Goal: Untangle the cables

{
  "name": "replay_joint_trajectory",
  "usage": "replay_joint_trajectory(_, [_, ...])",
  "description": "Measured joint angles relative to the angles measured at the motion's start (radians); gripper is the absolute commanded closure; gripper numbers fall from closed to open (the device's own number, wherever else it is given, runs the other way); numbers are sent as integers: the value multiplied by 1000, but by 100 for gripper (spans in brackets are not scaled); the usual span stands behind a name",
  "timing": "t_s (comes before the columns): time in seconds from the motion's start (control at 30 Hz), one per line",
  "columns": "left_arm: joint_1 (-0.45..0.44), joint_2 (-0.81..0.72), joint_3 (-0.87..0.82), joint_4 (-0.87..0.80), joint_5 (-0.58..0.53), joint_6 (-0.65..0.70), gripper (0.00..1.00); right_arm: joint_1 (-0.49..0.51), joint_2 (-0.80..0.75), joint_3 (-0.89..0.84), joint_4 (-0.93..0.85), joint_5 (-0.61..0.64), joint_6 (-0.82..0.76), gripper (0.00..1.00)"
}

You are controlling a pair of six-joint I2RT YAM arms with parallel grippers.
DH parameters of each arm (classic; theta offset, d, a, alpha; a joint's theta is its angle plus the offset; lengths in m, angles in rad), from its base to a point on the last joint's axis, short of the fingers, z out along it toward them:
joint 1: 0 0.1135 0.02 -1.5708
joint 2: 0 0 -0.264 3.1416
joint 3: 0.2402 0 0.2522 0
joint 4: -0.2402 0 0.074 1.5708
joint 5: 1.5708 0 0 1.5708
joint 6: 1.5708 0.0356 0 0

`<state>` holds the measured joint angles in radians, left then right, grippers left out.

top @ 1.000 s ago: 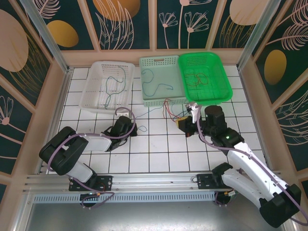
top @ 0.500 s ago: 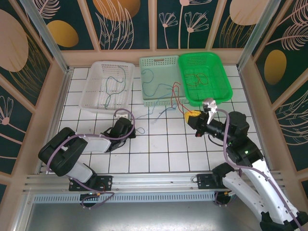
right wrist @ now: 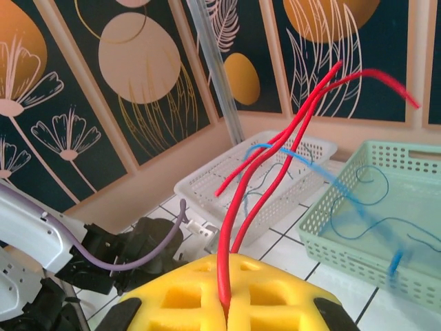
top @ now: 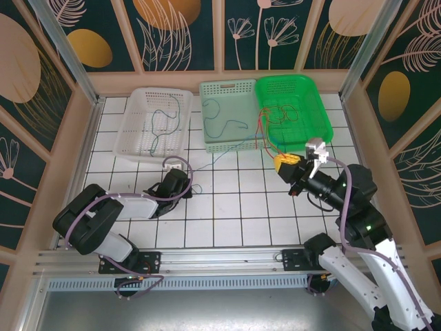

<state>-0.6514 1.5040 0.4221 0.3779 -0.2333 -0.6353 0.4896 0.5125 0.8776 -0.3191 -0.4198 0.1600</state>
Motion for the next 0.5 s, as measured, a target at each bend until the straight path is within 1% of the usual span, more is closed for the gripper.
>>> replay_joint_trajectory(0.17, [0, -40, 0, -31, -17, 24, 100, 0, 3, -20, -3, -19, 23, 100])
replay_joint_trajectory(0.5, [0, -225, 5, -82, -64, 113, 100, 0, -34, -267, 24, -35, 156, 100])
